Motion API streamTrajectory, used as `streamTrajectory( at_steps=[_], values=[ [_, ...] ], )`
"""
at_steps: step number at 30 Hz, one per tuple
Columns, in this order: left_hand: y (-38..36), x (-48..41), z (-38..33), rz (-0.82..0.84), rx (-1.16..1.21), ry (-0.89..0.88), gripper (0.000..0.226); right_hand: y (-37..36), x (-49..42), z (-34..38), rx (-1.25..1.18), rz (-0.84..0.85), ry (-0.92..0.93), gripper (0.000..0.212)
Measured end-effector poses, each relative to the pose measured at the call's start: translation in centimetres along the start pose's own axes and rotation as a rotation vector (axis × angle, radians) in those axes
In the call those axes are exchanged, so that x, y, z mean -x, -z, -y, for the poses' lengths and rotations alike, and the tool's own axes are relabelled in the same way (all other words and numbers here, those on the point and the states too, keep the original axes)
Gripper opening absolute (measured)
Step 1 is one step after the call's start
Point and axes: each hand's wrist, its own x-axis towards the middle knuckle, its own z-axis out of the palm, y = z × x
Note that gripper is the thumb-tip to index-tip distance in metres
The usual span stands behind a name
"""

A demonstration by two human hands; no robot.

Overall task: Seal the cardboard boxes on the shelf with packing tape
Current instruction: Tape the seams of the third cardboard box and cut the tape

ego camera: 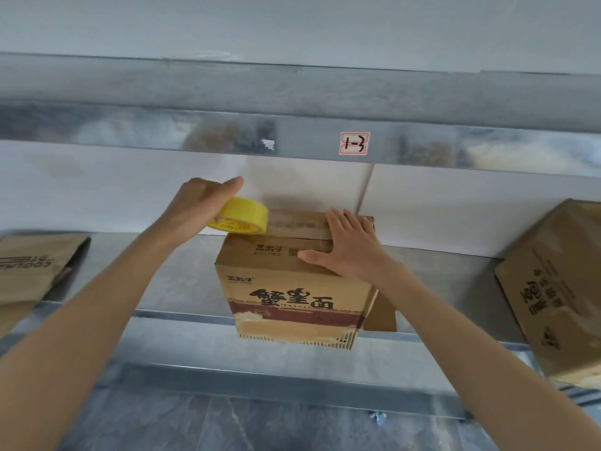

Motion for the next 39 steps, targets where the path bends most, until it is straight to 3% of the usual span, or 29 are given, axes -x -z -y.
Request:
streamTrajectory(
  at_steps=[4, 7, 12, 15, 18, 22, 31, 39],
  values=[
    [-1.1, 0.1, -0.8, -0.077, 0.036, -0.076, 0.055, 0.5, -0.8, 2.6, 0.038, -0.049, 0.088, 0.113],
    [-1.4, -0.2, -1.6, -0.052, -0.021, -0.124, 0.057, -0.2, -1.7, 5.6, -0.081, 0.053, 0.147, 0.121],
    [-1.3, -0.6, -0.5, 0.019, 0.131, -0.016, 0.053, -1.5, -2.0, 5.4, -0.07, 0.057, 0.117, 0.119],
    [-1.0, -0.8, 0.6, -0.054, 0.173, -0.035, 0.054, -1.8, -2.0, 5.2, -0.051, 0.041, 0.125, 0.121],
    [1.0, -1.8, 2.3, -0.152, -0.015, -0.162, 0.059, -1.9, -1.9, 5.1, -0.038, 0.042, 0.126, 0.123],
    [1.8, -2.0, 5.6, -0.086, -0.289, -0.194, 0.06, -1.9, -1.9, 5.2, -0.002, 0.059, 0.12, 0.122],
    [-2.8, -0.2, 9.0, -0.082, -0.448, -0.061, 0.055, -1.3, -1.4, 5.4, 0.033, 0.09, 0.117, 0.116],
    [-4.9, 0.8, 9.5, -0.127, -0.43, -0.062, 0.056, -1.4, 3.3, 3.1, 0.212, -0.033, 0.143, 0.099]
  ],
)
